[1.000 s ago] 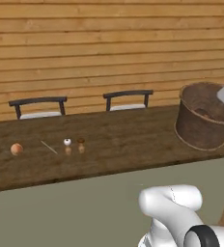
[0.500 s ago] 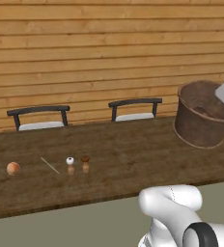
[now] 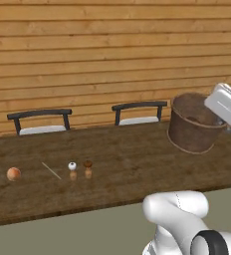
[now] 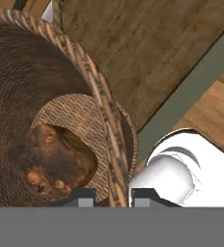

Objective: Open the cabinet, pick up the bread from the cabinet and place it in the basket. Then move the basket to the dining counter.

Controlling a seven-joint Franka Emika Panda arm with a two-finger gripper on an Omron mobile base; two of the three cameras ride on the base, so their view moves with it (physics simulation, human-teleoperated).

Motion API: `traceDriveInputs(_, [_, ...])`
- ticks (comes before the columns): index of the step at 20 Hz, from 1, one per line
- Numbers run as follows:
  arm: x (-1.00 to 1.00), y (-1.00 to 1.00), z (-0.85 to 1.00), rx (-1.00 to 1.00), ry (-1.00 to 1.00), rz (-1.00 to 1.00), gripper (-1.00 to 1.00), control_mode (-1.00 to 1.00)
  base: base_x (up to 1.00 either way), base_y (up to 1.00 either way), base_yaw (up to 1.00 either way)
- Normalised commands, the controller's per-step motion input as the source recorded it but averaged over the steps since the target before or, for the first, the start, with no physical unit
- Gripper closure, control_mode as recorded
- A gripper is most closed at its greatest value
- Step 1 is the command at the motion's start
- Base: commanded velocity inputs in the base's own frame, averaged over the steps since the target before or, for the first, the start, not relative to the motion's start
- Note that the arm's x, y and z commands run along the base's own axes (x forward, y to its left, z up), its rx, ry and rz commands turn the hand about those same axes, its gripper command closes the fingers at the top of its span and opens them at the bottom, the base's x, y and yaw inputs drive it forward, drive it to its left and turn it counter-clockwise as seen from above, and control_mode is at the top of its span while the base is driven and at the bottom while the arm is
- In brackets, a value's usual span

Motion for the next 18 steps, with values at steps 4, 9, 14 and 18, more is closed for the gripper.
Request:
traceDriveInputs(4, [1.0,-0.28,-0.98,0.0,0.01,0.31,1.0,-1.0,0.0,0.0,0.0])
traceDriveInputs(9, [1.0,-0.55,-0.63,0.02,0.08,0.33,1.0,-1.0,0.0,0.0,0.0])
traceDriveInputs(14, [1.0,-0.26,-0.63,0.0,0.02,0.28,1.0,-1.0,0.0,0.0,0.0])
traceDriveInputs(18, [0.91,-0.3,-0.45,0.02,0.0,0.27,1.0,-1.0,0.0,0.0,0.0])
